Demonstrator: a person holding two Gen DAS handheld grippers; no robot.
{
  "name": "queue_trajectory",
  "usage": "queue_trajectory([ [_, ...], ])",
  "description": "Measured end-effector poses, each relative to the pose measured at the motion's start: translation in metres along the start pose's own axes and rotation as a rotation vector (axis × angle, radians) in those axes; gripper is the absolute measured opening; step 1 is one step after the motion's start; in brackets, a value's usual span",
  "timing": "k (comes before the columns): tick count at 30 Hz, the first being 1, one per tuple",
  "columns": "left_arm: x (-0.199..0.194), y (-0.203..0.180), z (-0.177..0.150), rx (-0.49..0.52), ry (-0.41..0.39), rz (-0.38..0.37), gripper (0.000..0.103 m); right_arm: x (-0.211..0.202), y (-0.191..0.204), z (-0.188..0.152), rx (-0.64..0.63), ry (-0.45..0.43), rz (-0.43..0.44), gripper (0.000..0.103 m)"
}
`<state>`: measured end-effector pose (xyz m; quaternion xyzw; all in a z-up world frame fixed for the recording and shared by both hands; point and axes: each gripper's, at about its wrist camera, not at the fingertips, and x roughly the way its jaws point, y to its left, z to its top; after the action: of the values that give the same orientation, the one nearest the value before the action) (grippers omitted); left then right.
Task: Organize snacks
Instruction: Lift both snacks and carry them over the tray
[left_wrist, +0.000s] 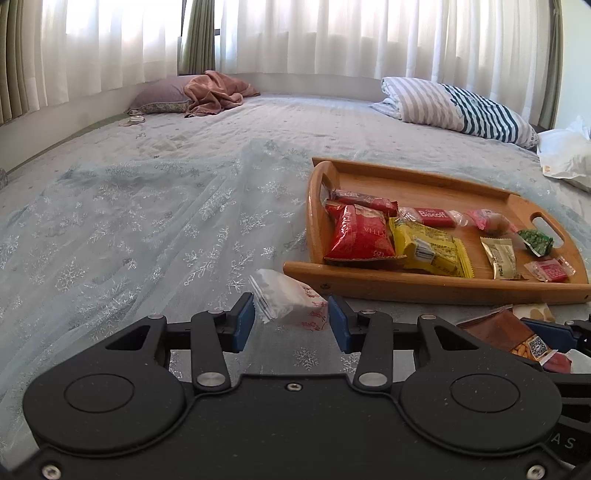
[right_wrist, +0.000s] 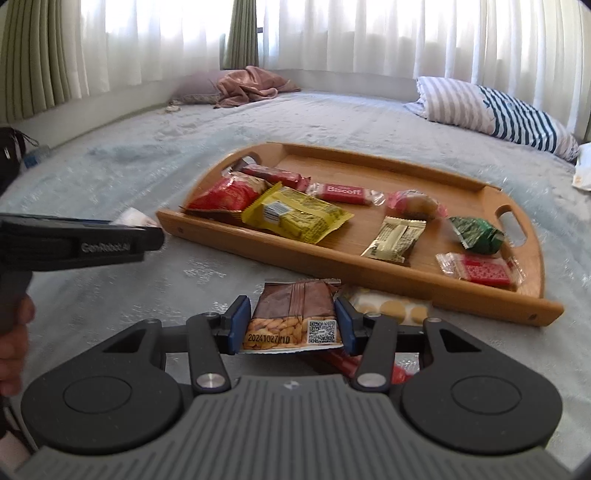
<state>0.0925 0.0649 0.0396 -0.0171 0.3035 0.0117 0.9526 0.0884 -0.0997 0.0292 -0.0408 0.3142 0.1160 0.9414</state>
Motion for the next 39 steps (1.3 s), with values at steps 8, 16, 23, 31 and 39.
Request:
queue_trajectory([
  [8, -0.012, -0.003, 0.004, 0.006, -0.027, -0.017, 0.042, -0.009, -0.003, 0.001, 0.032, -0.011, 0.062, 0.053],
  [16, -0.022, -0.001, 0.013, -0.017, -0.051, -0.050, 0.042, -0.020, -0.009, 0.007, 0.055, -0.043, 0.074, 0.053],
  [23, -0.029, -0.009, 0.022, 0.000, -0.076, -0.074, 0.042, -0.021, -0.020, 0.014, 0.067, -0.052, 0.056, 0.053],
  [31, -0.030, -0.021, 0.034, 0.022, -0.108, -0.089, 0.043, -0.022, -0.044, 0.021, 0.121, -0.077, 0.027, 0.054],
  [39, -0.019, -0.046, 0.053, 0.049, -0.144, -0.154, 0.043, -0.017, -0.070, 0.034, 0.136, -0.104, -0.029, 0.054],
])
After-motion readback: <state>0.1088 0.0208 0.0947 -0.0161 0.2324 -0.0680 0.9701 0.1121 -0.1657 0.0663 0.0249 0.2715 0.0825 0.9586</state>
